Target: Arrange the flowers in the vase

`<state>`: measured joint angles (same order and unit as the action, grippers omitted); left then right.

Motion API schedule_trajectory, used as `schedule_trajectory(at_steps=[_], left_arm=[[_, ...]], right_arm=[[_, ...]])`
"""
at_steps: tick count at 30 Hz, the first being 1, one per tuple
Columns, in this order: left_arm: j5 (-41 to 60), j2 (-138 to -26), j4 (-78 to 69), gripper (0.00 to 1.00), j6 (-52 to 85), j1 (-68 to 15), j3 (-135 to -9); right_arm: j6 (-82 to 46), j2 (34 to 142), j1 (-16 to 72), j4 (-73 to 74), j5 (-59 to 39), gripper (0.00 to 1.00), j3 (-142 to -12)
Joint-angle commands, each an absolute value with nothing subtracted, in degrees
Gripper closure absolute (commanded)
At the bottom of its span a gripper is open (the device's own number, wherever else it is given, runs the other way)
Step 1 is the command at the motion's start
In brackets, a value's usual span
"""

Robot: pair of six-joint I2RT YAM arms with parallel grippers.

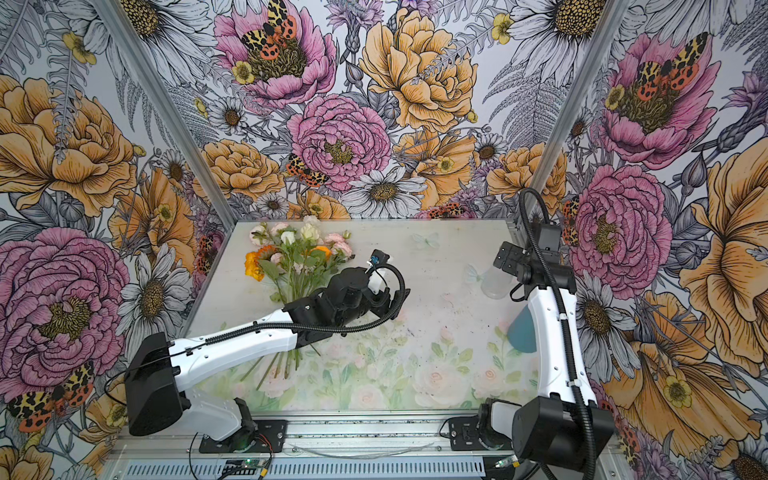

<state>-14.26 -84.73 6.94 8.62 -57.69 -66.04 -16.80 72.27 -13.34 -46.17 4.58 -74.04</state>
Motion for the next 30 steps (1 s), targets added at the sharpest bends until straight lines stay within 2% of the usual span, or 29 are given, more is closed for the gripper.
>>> schedule_trajectory(at_steps=[1, 16, 24, 30], left_arm=[[-13.3, -85.73, 5.32, 0.01, 10.46, -57.74, -67.41], [-13.36, -86.84, 4.19, 0.02, 12.51, -57.58, -67.15], [-5.87, -87.65, 2.02, 0.01, 13.31, -57.23, -68.28], [-5.4, -88.58, 0.63, 0.01, 14.62, -57.66, -67.88]], right_arm=[[-13.93, 74.76, -13.62, -46.58, 1.52, 0.01, -76.79], [-11.52, 85.57, -13.71, -41.42, 0.67, 0.02, -81.12], [-11.33, 89.19, -14.05, -39.7, 0.6, 0.03, -81.77], [-10.6, 91.17, -14.33, -39.36, 0.95, 0.05, -82.48]])
